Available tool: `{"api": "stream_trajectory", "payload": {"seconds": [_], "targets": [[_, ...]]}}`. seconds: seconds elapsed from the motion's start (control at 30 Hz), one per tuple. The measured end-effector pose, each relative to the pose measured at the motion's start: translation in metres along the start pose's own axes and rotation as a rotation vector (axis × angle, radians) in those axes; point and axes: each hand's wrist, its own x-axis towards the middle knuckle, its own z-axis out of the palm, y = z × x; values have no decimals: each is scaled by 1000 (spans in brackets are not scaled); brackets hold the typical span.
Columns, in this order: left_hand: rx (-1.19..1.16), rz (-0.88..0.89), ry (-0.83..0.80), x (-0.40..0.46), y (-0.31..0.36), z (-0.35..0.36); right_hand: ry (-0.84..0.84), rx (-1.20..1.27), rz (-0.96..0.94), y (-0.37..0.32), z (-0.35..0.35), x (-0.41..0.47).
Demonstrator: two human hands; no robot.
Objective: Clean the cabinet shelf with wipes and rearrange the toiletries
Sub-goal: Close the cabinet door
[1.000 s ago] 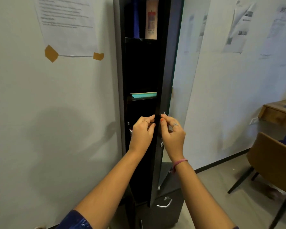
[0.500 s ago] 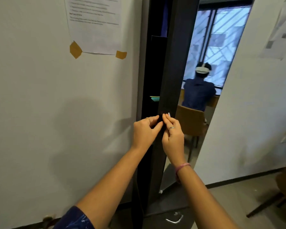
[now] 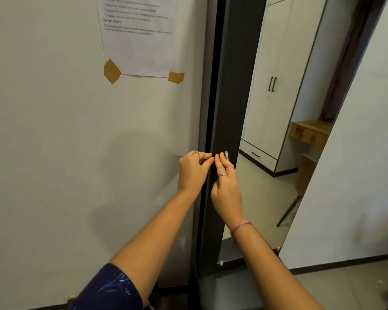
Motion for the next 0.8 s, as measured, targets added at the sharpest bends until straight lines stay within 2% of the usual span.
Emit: {"api": "stream_trajectory", "payload": {"seconds": [0.33,0.6,0.8], "targets": [[29,-40,48,32,-18,15,-72,-85,-1,10,19,30],[32,-50,61,41,-24,22,-48,-204,13,13,27,39],[34,-59,67,42,-26,23,-36,-184,-24,20,35,40]]}}
